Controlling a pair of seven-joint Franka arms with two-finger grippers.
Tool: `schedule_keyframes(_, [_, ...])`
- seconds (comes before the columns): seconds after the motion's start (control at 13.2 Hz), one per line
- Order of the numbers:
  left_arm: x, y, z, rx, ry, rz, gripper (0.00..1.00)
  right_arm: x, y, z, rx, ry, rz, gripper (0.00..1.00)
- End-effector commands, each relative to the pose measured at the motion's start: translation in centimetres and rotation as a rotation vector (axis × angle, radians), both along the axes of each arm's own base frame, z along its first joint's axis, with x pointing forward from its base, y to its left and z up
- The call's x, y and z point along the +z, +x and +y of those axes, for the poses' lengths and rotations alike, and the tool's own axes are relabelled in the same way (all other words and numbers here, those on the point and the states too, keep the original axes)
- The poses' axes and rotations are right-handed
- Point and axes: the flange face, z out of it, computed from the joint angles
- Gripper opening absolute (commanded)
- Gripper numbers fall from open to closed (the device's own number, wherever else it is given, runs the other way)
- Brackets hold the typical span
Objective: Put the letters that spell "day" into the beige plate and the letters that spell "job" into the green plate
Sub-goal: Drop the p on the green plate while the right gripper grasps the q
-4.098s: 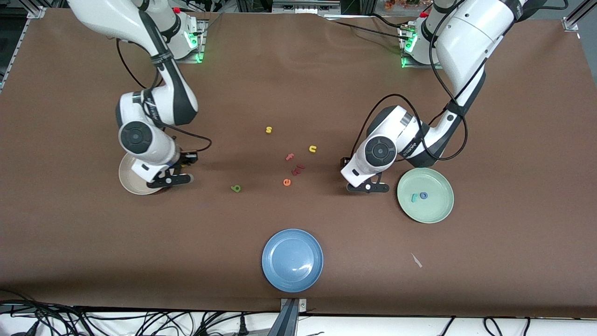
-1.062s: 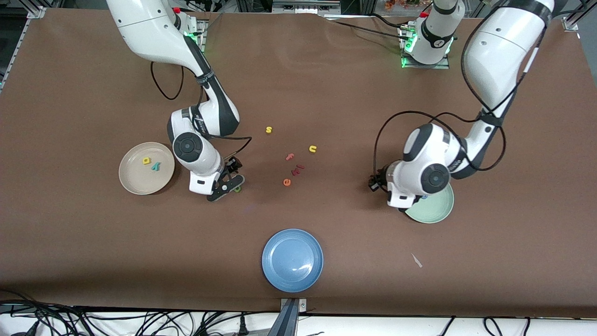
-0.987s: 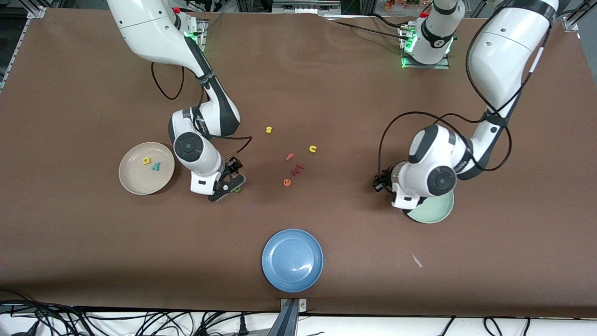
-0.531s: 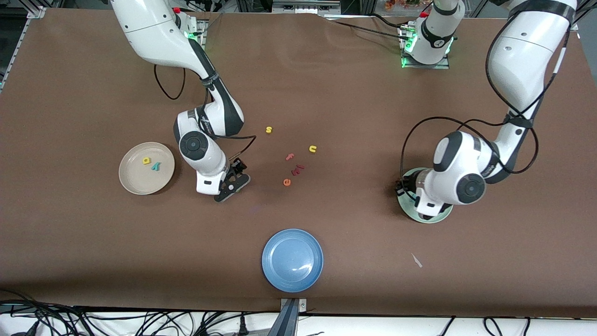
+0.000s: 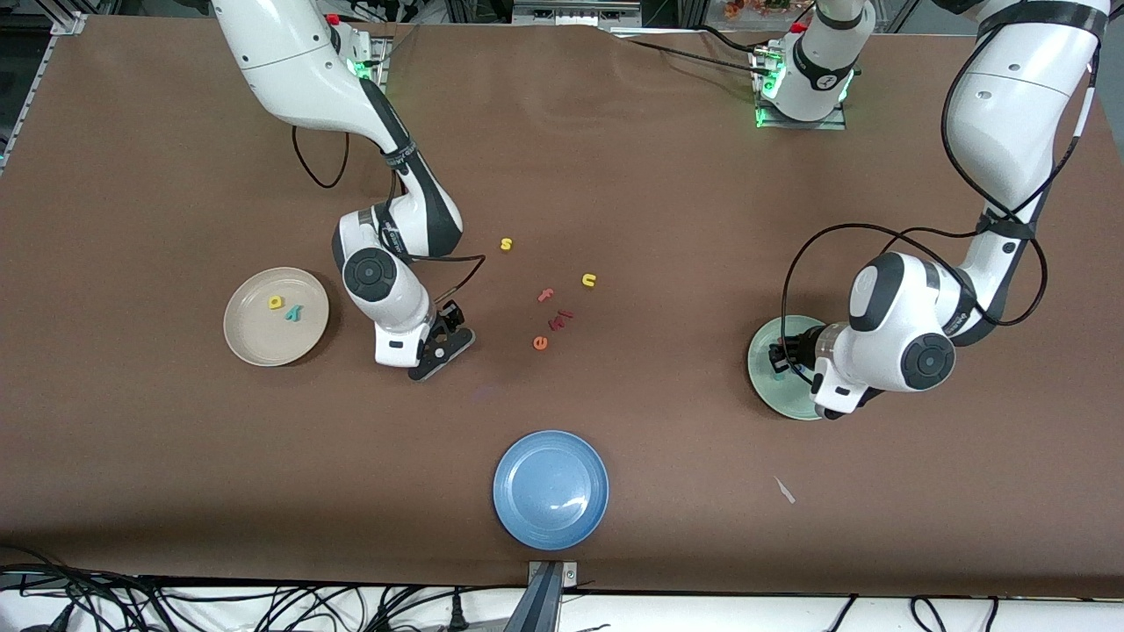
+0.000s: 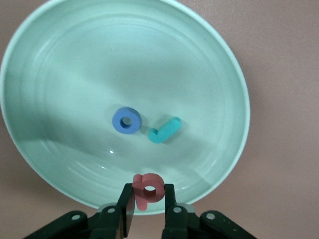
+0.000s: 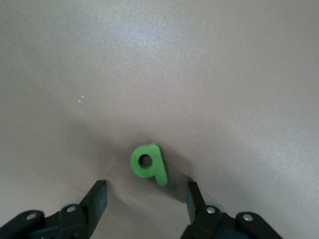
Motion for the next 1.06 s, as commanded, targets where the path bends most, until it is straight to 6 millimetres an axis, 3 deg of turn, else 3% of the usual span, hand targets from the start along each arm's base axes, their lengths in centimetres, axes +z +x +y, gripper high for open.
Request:
schedule_keyframes(0.0, [0.0, -0.3, 0.2, -0.048, 0.003, 0.001, 0.21, -0.1, 0.5, 0.8, 0.008, 0.025, -0.014, 0.65])
schedule_keyframes(0.08, [0.3, -0.2, 0.3, -0.048, 0.003, -0.003, 0.57, -0.2, 0.4, 0.8, -0.002, 0.030, -0.010, 0.64])
schedule_keyframes(0.15, [0.8, -0.2, 0.4, -0.044, 0.005, -0.007, 1.00, -0.4, 0.4, 0.8, -0.015, 0.039, -0.004, 0.62])
schedule_keyframes(0.38, [3.6, -0.2, 0.5, -0.056, 0.020, -0.014, 1.00, -0.4, 0.4, 0.7, -0.022, 0.044, -0.001, 0.58])
schedule_keyframes(0.61, [7.8, 0.0, 0.1, -0.077, 0.034, -0.051, 1.00, -0.4, 0.4, 0.7, -0.022, 0.044, -0.001, 0.54])
schedule_keyframes(0.76, [9.8, 0.1, 0.0, -0.128, 0.029, -0.047, 1.00, -0.5, 0.4, 0.9, -0.021, 0.045, -0.002, 0.46])
schedule_keyframes(0.99, [13.0, 0.8, 0.4, -0.166, 0.024, -0.046, 1.00, -0.8, 0.6, 0.8, -0.022, 0.043, -0.003, 0.42])
